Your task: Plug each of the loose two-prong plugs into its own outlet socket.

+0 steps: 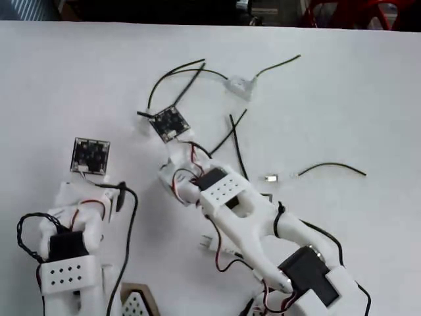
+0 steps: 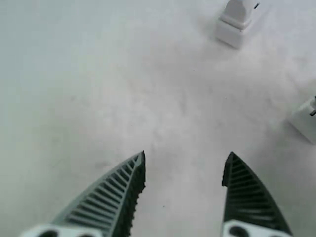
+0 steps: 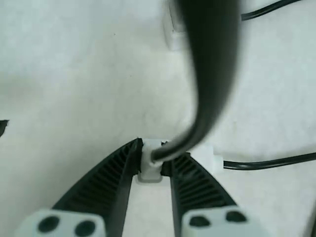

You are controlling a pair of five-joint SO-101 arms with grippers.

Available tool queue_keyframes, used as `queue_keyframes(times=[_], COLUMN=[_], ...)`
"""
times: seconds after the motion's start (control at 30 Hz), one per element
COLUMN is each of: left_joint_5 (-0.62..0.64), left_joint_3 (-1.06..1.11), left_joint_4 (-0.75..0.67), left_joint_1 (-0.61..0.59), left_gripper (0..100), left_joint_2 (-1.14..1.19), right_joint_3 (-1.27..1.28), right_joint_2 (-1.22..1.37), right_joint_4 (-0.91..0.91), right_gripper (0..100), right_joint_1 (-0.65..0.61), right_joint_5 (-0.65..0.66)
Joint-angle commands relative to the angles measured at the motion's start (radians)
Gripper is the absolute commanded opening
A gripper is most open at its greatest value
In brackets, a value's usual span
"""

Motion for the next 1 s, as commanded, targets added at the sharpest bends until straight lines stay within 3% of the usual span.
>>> queue_keyframes(times=[0.0, 0.17, 0.63, 0.97], left_joint_5=[0.011, 0.011, 0.006, 0.006], left_joint_3=[-0.003, -0.003, 0.008, 0.011], left_joint_4=[-0.017, -0.017, -0.018, -0.023], left_joint_1=[-0.010, -0.010, -0.008, -0.008], left_gripper=[26, 26, 26, 26], left_joint_2=[-0.018, -0.018, -0.019, -0.019], right_joint_3=[-0.012, -0.014, -0.063, -0.103], right_joint_2=[-0.007, 0.068, 0.099, 0.136], right_joint_4=[0.058, 0.059, 0.173, 0.173], right_gripper=[1.7, 1.7, 1.7, 1.7], right_joint_1=[-0.012, -0.024, -0.038, -0.035], right_joint_5=[0.012, 0.109, 0.213, 0.215])
